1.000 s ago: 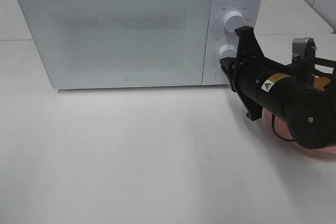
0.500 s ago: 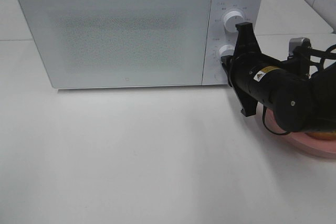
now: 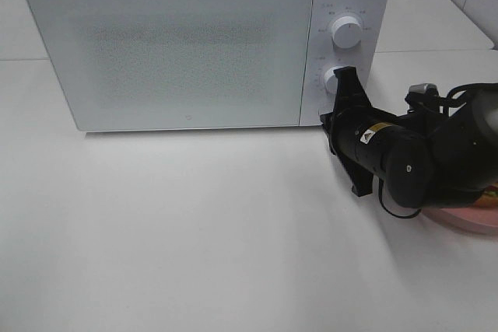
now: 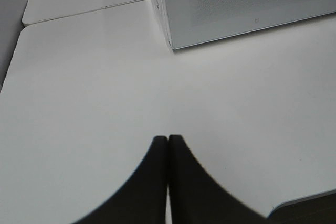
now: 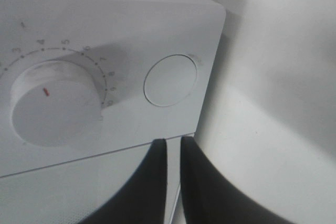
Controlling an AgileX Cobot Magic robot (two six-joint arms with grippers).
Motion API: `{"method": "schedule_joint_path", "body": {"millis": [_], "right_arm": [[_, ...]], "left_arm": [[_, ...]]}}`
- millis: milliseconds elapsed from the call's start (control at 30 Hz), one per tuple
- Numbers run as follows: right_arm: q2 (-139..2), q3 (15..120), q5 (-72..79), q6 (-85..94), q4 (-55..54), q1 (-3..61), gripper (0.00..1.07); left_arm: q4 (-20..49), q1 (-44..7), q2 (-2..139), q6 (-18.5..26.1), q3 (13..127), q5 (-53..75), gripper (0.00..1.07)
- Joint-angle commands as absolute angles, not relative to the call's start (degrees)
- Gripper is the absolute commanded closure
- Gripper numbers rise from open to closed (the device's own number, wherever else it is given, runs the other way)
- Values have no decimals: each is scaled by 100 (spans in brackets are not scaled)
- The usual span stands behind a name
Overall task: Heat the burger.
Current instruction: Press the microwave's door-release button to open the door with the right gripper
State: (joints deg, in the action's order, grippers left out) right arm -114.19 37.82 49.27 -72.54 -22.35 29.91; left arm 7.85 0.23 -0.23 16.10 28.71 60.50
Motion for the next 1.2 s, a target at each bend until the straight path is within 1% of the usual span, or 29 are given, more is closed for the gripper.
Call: {"method": "schedule_joint_path", "body": {"millis": [33, 67, 100, 133, 267, 433, 667, 800, 1200], "right_arm": [[-11539, 3965, 4968, -7225, -2206, 3002, 102], [-11545, 3982, 4962, -7156, -2217, 3002, 105], [-11545, 3982, 4962, -7156, -2217, 3002, 105], [-11545, 4022, 4968, -6910, -2229, 2991, 107], [-11545, 4125, 4945, -6566, -2355, 2991, 107], [-11545, 4280, 4824, -6211, -2962, 2991, 107], [-11717, 4395, 4841, -6125, -2991, 2991, 107], [-11883, 4395, 5151, -6125, -3060, 2991, 107], [-12130, 4641, 5128, -6079, -3117, 2985, 107]], "left_arm": [[802, 11, -143, 1593, 2865, 5970, 106], [802, 11, -143, 1593, 2865, 5970, 106], [802, 11, -143, 1593, 2865, 5970, 106], [802, 11, -143, 1593, 2865, 5970, 106], [802, 11, -143, 1593, 2865, 5970, 106], [802, 11, -143, 1593, 2865, 5970, 106], [802, 11, -143, 1593, 2865, 5970, 106], [802, 11, -143, 1593, 2865, 5970, 106], [802, 11, -143, 1593, 2865, 5970, 106]]}}
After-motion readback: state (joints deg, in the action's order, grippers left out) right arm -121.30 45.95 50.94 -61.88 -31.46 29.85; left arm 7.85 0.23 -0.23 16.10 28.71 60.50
